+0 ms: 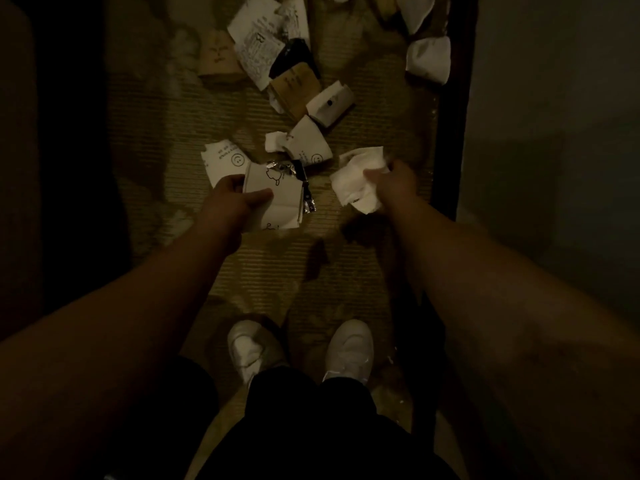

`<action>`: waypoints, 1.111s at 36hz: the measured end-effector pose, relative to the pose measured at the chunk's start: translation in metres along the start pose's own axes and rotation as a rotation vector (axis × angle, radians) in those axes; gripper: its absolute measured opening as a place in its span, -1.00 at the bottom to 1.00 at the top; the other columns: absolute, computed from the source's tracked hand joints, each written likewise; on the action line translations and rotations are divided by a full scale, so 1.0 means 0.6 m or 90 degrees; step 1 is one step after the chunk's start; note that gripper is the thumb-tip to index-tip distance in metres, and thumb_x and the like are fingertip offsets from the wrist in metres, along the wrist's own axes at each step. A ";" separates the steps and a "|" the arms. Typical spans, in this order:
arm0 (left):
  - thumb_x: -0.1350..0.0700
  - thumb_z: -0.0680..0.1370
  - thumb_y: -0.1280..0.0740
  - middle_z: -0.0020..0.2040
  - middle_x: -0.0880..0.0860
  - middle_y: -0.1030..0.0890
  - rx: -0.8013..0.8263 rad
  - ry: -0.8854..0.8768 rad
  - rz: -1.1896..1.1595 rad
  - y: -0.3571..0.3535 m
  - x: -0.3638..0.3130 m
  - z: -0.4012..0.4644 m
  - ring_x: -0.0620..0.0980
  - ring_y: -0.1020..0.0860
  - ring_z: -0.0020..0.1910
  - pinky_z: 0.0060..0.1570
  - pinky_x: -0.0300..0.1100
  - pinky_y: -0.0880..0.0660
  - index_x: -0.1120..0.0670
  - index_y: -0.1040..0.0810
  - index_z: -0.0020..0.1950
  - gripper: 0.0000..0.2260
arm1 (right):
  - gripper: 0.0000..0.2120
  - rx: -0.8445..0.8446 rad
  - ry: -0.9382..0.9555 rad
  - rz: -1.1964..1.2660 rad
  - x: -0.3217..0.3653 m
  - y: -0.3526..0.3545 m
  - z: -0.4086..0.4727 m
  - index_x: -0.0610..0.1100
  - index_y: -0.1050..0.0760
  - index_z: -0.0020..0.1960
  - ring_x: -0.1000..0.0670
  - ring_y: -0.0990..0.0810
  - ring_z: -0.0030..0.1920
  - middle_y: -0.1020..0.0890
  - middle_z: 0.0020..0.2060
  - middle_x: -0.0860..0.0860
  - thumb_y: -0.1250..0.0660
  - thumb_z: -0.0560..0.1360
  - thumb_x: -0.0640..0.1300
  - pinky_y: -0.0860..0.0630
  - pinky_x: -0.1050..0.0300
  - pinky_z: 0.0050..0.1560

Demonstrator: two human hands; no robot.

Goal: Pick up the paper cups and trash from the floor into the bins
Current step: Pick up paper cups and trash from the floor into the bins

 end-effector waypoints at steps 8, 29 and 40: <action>0.22 0.51 -0.44 0.23 0.06 -0.56 -0.016 0.031 -0.061 0.080 -0.030 -0.136 0.11 -0.58 0.12 -0.07 0.04 -0.60 0.07 -0.39 0.43 -0.49 | -0.60 0.075 0.023 0.020 0.079 -0.009 -0.161 -0.10 -0.51 0.31 -0.09 -0.63 0.09 -0.62 0.15 -0.06 -0.46 0.50 -0.09 -0.60 -0.08 0.13; 0.29 0.53 -0.40 0.26 0.12 -0.53 -0.186 0.110 -0.334 0.369 0.027 -0.576 0.19 -0.58 0.15 0.07 0.23 -0.58 0.09 -0.32 0.47 -0.46 | -0.52 0.227 0.093 -0.024 0.178 -0.057 -0.609 0.02 -0.53 0.25 -0.01 -0.63 0.08 -0.63 0.08 0.06 -0.43 0.37 0.14 -0.60 -0.11 0.14; 0.29 0.50 -0.43 0.26 0.13 -0.53 -0.281 0.188 -0.458 0.497 0.210 -0.710 0.22 -0.59 0.15 0.08 0.30 -0.56 0.02 -0.36 0.42 -0.46 | -0.64 0.343 0.081 -0.089 0.078 -0.174 -0.771 0.06 -0.56 0.21 0.02 -0.67 0.06 -0.68 0.04 0.07 -0.47 0.43 0.02 -0.62 -0.07 0.10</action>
Point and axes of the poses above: each hand's wrist, its own z-axis towards the middle knuckle, its own y-axis out of the back of the hand, x = y × z, the point moved 8 cm from there along z, towards the middle knuckle
